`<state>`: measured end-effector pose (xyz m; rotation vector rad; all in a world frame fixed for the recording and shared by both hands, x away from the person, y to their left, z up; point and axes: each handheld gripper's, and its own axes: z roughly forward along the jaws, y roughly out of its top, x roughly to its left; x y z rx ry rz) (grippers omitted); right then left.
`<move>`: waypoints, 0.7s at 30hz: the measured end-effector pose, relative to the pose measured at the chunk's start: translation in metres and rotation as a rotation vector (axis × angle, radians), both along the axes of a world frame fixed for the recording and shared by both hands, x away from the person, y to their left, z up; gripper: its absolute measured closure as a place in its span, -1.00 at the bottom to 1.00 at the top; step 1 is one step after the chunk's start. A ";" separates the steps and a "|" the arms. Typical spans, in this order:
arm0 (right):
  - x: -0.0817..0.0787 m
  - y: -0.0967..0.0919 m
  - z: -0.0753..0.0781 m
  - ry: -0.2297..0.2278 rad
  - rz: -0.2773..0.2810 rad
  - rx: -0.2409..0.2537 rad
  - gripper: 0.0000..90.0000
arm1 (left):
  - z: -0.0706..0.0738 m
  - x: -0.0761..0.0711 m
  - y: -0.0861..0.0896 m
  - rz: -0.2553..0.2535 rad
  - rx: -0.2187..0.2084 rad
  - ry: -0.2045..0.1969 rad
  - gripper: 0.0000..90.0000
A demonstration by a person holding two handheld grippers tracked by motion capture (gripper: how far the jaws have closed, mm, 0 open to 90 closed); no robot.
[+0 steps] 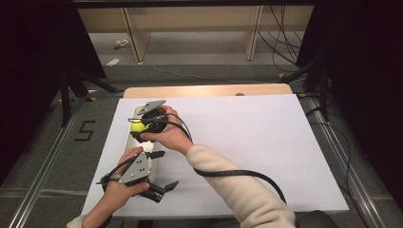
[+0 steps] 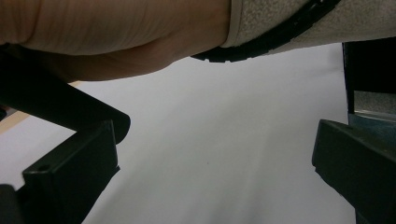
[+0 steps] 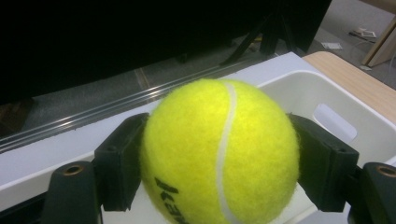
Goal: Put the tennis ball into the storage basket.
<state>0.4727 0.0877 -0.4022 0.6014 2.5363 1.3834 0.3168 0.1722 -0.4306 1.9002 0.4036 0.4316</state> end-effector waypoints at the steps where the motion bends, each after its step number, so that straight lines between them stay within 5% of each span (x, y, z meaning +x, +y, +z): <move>1: 0.000 0.001 -0.001 -0.001 -0.001 -0.001 -0.41 | 0.000 0.000 0.000 0.000 0.000 0.000 -1.00; 21: 0.001 0.007 -0.009 0.017 0.006 -0.011 -0.41 | 0.000 0.000 0.000 -0.004 0.001 0.001 -1.00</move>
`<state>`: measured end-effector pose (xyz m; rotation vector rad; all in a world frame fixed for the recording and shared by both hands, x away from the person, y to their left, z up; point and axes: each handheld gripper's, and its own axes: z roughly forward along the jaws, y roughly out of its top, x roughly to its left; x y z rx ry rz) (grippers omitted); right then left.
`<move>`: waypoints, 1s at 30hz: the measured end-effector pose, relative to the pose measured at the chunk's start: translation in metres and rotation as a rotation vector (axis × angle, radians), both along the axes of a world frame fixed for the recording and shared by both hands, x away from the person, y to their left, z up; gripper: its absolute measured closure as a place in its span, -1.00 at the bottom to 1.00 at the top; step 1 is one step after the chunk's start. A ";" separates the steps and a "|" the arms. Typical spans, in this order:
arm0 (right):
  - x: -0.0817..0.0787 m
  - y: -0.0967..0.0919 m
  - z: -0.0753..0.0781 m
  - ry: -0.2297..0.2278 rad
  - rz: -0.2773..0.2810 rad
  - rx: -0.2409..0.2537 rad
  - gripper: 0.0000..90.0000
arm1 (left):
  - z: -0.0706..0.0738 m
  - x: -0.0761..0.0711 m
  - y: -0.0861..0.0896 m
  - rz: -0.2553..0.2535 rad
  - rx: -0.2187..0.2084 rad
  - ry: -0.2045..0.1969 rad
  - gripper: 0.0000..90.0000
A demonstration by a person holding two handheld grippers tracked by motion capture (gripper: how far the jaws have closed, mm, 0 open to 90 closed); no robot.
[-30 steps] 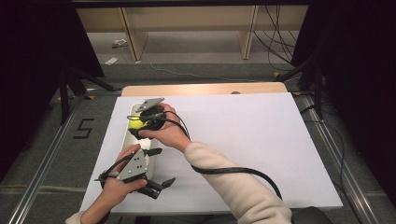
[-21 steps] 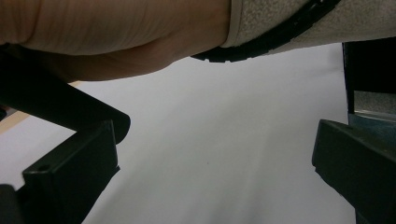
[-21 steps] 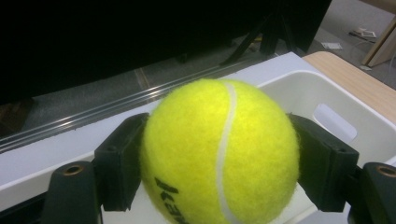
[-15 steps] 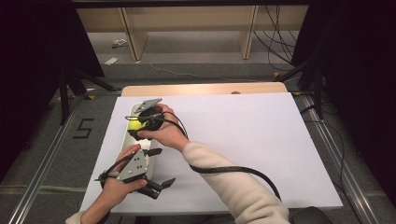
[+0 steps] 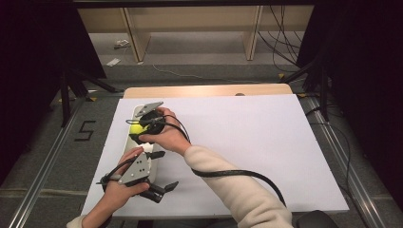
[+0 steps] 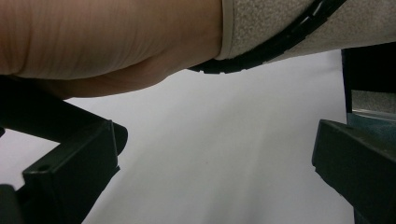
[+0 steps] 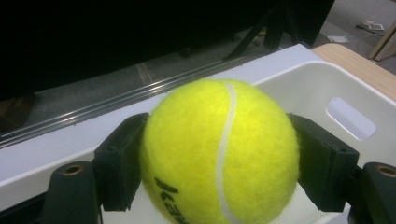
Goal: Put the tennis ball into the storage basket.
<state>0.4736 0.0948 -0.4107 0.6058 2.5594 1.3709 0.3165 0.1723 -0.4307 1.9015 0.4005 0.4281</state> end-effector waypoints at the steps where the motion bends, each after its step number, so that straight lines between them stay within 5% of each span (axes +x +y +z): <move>1: 0.000 0.000 0.000 0.001 0.000 -0.002 -0.41 | 0.000 0.000 0.000 0.000 0.000 0.000 -1.00; 30: 0.001 0.004 -0.009 0.009 -0.002 -0.035 -0.42 | -0.001 0.000 -0.001 -0.005 0.006 0.004 -1.00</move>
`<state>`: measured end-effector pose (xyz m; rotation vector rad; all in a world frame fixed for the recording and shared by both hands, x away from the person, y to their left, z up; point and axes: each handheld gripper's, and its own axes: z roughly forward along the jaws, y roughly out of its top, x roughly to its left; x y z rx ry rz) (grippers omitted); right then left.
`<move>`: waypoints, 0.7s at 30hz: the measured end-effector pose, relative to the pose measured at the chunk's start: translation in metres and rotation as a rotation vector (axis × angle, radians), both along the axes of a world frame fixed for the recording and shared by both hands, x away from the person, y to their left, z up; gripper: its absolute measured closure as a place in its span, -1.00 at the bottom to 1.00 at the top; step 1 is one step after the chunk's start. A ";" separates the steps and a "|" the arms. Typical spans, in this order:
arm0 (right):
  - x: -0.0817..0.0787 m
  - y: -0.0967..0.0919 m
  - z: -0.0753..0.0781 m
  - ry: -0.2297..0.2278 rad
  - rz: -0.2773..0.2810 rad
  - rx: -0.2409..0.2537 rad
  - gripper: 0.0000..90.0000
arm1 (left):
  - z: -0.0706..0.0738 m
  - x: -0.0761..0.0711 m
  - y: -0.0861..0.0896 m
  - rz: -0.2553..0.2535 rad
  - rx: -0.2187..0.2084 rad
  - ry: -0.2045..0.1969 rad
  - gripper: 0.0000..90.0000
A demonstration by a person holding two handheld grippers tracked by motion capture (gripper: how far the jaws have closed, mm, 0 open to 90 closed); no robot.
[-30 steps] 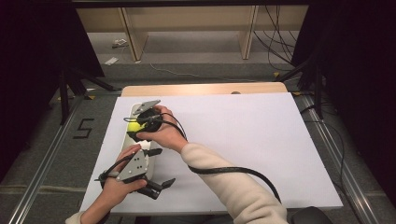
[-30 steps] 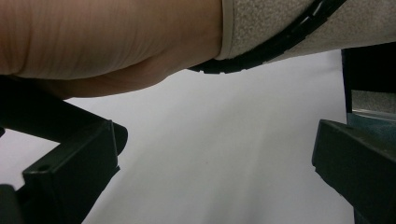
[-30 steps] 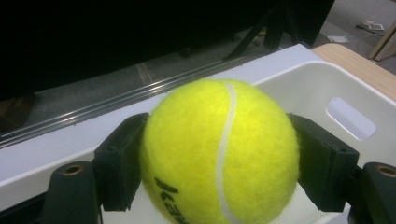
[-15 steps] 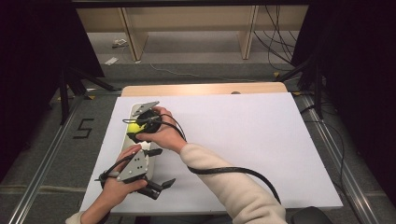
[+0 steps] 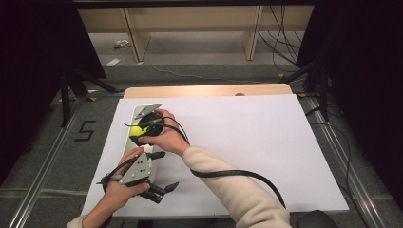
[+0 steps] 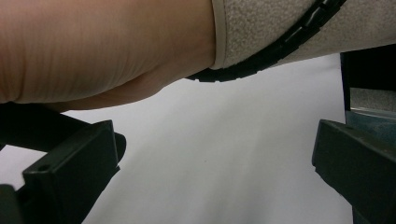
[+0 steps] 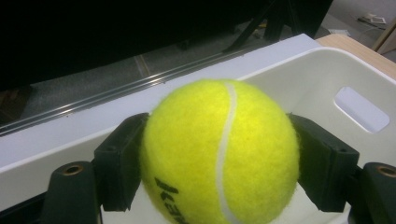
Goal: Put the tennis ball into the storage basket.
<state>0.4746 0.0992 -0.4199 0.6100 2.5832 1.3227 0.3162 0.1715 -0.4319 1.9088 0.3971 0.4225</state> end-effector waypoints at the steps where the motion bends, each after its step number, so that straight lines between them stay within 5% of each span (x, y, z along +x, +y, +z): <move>1: 0.000 0.000 0.000 0.001 0.001 -0.002 -0.42 | 0.000 0.000 0.000 0.000 0.001 0.000 -1.00; 21: 0.002 0.003 -0.008 0.004 0.004 -0.013 -0.42 | -0.001 0.000 0.000 -0.003 0.004 0.002 -1.00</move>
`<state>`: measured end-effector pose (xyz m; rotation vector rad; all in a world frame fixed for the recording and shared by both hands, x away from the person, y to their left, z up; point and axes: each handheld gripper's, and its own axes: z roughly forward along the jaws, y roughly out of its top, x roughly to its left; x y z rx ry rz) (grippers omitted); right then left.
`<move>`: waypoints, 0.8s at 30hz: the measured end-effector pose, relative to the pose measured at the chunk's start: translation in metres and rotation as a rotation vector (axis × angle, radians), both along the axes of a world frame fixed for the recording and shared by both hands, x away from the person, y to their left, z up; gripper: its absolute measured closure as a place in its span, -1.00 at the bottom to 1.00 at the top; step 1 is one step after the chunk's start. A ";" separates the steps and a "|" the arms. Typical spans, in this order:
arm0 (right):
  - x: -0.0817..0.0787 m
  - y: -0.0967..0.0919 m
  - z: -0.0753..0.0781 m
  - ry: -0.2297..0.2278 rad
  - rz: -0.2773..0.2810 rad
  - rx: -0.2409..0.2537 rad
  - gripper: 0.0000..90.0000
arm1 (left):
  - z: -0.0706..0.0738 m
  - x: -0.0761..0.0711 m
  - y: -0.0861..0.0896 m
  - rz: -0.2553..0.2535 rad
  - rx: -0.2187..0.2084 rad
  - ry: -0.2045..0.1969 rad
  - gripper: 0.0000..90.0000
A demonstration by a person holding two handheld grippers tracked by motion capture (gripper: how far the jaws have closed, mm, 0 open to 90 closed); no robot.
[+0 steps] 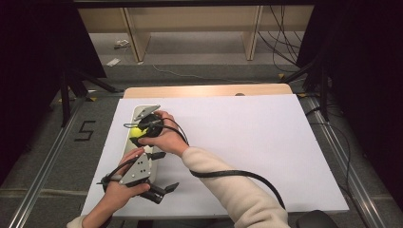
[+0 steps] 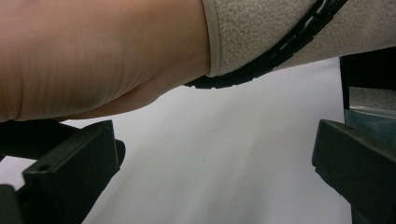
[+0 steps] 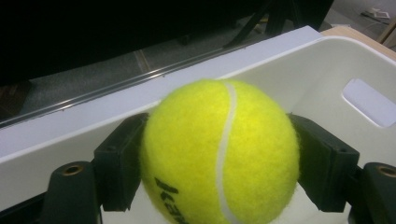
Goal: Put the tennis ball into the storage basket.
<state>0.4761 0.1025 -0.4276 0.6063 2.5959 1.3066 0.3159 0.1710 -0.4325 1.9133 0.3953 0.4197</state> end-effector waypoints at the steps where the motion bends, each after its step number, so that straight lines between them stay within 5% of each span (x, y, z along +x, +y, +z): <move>1: 0.000 0.000 0.000 0.002 0.001 -0.002 -0.42 | 0.000 0.000 0.000 0.000 0.000 0.000 -1.00; 24: 0.000 0.003 -0.008 0.014 0.007 -0.021 -0.42 | 0.000 0.000 0.000 -0.004 0.006 -0.001 -1.00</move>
